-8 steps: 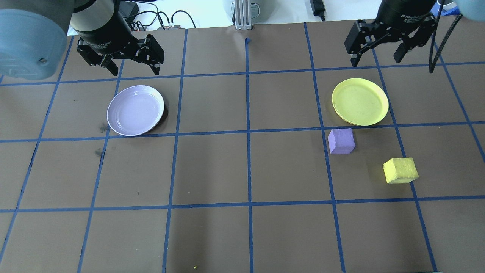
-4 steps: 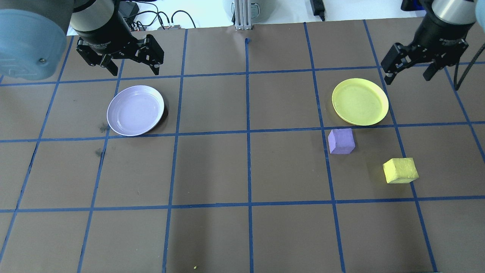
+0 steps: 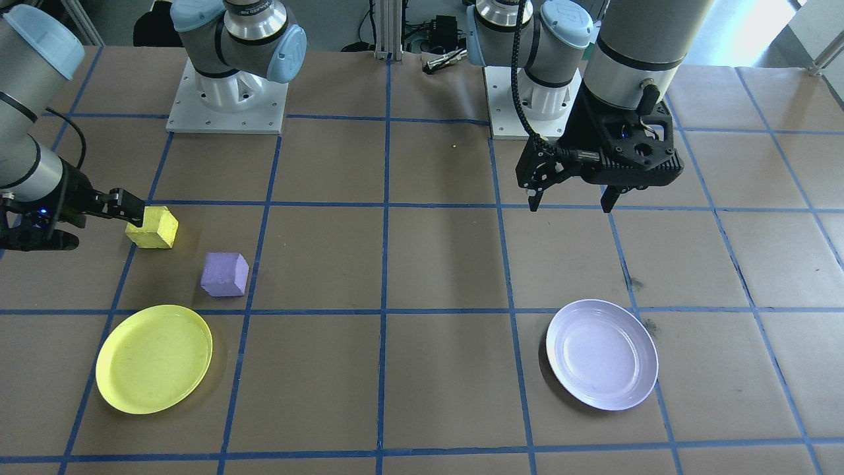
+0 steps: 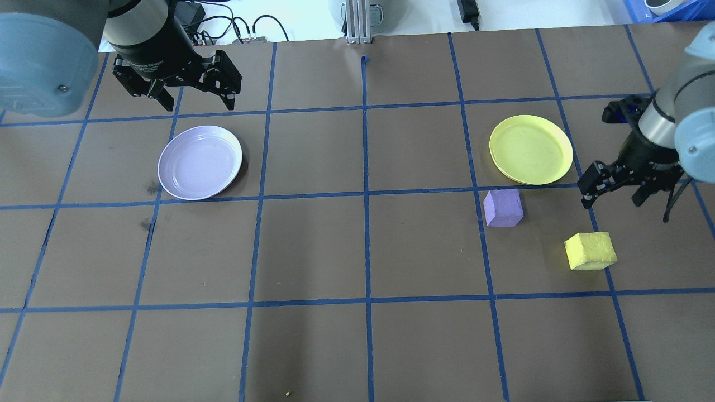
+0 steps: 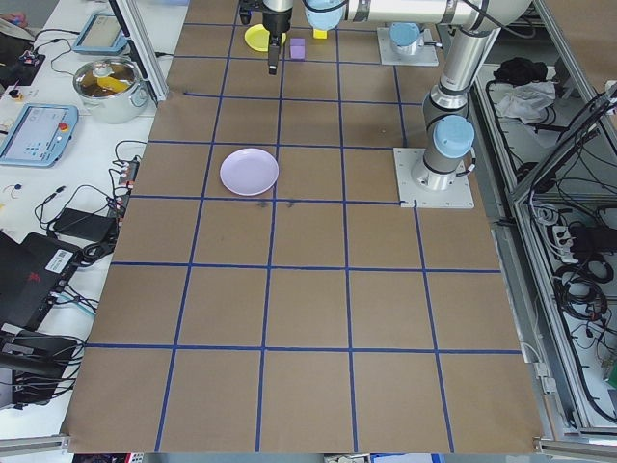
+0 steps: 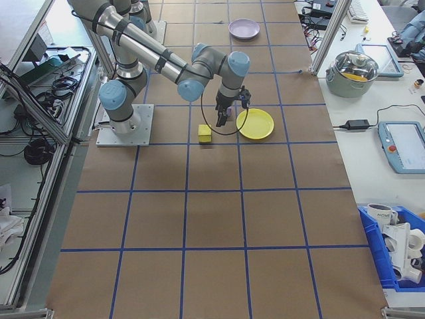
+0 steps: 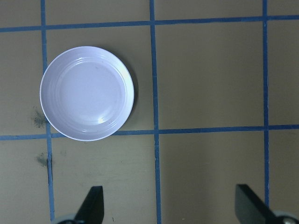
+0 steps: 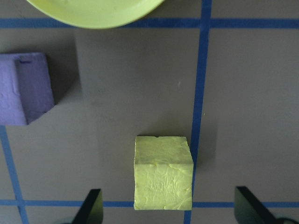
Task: Sort blocks by color into plates
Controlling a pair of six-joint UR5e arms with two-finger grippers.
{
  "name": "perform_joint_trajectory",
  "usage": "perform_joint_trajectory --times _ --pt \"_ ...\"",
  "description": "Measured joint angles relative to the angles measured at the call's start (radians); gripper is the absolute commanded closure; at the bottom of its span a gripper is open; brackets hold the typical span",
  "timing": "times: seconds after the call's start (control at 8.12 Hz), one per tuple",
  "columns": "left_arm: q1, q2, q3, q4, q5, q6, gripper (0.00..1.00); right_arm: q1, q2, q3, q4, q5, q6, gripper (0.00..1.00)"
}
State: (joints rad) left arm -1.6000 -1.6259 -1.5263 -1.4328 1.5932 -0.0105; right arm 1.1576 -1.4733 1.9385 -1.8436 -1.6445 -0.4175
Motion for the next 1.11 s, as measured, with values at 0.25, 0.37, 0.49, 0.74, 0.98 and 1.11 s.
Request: perform_joint_trajectory --times 0.25,0.37,0.49,0.74,0.98,1.11 --pt "0.000 0.000 0.000 0.000 -0.001 0.000 0.00 -0.028 0.034 0.112 -0.062 -0.018 -0.017 0.00" --pt "0.000 0.000 0.000 0.000 0.000 0.000 0.00 -0.031 0.071 0.127 -0.074 -0.033 -0.019 0.21" --pt "0.000 0.000 0.000 0.000 0.000 0.000 0.00 -0.032 0.106 0.132 -0.089 -0.056 -0.019 0.40" --pt "0.000 0.000 0.000 0.000 0.001 0.001 0.00 -0.033 0.138 0.134 -0.096 -0.079 -0.012 0.54" --pt "0.000 0.000 0.000 0.000 0.001 0.001 0.00 -0.033 0.139 0.130 -0.056 -0.075 0.007 0.54" --pt "0.000 0.001 0.000 0.000 0.001 0.001 0.00 -0.032 0.135 0.114 -0.035 -0.071 0.016 0.53"
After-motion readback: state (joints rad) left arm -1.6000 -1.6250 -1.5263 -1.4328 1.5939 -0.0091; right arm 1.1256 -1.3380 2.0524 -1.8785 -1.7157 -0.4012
